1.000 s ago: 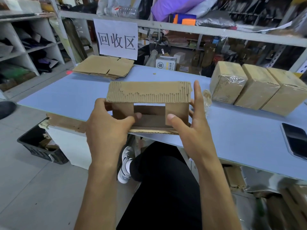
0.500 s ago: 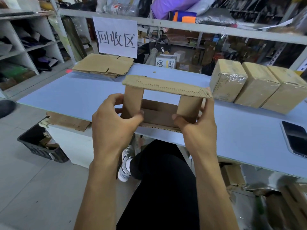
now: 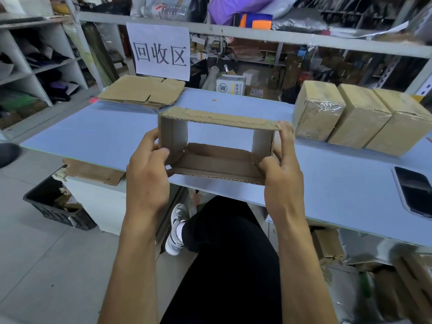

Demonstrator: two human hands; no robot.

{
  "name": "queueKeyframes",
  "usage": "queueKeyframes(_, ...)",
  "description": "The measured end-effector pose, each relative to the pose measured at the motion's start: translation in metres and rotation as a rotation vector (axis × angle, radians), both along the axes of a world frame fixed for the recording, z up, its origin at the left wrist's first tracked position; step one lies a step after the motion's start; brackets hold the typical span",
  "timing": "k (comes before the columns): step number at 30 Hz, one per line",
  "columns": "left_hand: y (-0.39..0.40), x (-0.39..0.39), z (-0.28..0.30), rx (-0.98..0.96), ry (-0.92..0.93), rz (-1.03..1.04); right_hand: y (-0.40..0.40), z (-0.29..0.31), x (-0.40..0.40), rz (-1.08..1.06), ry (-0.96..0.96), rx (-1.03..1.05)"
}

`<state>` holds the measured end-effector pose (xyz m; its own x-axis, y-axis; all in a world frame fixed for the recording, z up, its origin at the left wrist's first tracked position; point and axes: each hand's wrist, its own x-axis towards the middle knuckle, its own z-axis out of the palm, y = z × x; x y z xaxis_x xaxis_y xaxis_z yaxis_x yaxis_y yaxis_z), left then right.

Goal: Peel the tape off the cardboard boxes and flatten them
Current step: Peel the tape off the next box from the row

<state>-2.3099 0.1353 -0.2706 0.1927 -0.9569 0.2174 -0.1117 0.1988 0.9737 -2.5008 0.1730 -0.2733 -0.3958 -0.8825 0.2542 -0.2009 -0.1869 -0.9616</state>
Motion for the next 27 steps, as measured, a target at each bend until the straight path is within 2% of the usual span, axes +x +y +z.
queueKeyframes(10,-0.007,0.006,-0.011,0.026,0.090,0.025,-0.004,-0.004,-0.004,0.183,-0.021,0.013)
queueKeyframes(15,-0.006,0.005,-0.014,0.046,0.144,0.068,-0.004,-0.007,-0.005,0.248,0.042,0.046)
queueKeyframes(23,-0.006,0.007,-0.014,0.045,0.040,-0.010,-0.007,-0.008,-0.002,0.163,0.046,0.013)
queueKeyframes(27,-0.007,0.007,-0.014,0.035,0.059,0.020,-0.006,-0.009,-0.010,0.113,-0.036,-0.044)
